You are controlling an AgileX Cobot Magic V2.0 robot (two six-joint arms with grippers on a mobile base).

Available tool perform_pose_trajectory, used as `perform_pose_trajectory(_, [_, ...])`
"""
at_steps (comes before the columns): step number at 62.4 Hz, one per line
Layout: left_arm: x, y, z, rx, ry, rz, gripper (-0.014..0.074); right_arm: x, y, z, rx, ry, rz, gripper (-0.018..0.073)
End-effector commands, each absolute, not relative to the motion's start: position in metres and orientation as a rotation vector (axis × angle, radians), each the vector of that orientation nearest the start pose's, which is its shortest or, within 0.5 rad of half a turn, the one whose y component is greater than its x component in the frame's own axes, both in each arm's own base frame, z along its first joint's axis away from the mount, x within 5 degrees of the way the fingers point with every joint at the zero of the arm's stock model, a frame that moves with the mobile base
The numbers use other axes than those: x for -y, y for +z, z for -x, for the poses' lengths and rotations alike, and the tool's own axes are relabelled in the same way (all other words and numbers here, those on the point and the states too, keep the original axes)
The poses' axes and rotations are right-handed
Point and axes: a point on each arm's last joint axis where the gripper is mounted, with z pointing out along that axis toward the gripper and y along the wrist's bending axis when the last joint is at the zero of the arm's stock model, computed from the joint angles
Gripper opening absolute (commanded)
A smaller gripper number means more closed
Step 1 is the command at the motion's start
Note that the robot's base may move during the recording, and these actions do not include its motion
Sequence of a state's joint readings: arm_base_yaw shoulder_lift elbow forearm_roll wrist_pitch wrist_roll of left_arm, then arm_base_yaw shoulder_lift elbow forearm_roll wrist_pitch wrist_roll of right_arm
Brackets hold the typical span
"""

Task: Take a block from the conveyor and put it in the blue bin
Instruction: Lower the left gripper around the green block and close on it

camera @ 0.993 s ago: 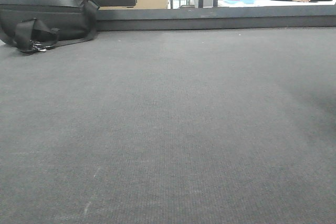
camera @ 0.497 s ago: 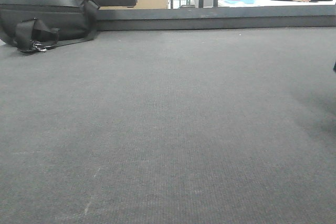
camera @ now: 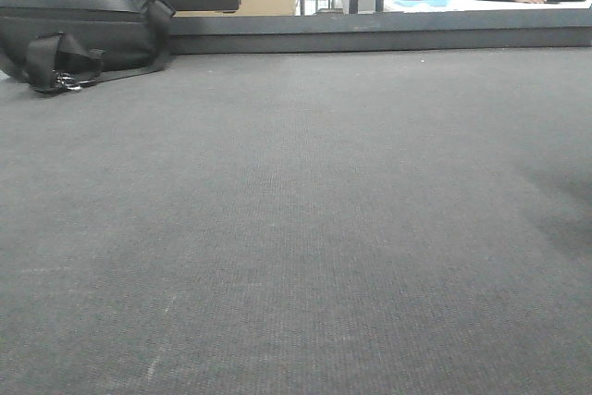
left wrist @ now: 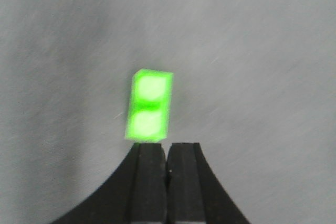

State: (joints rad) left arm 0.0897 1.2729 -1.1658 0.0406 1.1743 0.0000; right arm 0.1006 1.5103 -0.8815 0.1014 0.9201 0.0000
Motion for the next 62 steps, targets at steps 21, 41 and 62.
perform_pose_trajectory(21, [-0.035,0.288,-0.281,-2.937,0.119,-0.072,0.0011,-0.032,0.247,-0.248,-2.908,0.132,0.084,-0.0162])
perform_pose_trajectory(41, [-0.035,0.251,-0.288,-2.944,0.105,-0.079,0.0428,-0.033,0.248,-0.249,-2.888,0.160,0.066,-0.0162])
perform_pose_trajectory(62, [-0.034,0.222,-0.283,-2.874,0.105,-0.073,0.0397,-0.034,0.248,-0.250,-2.885,0.172,0.060,-0.0162])
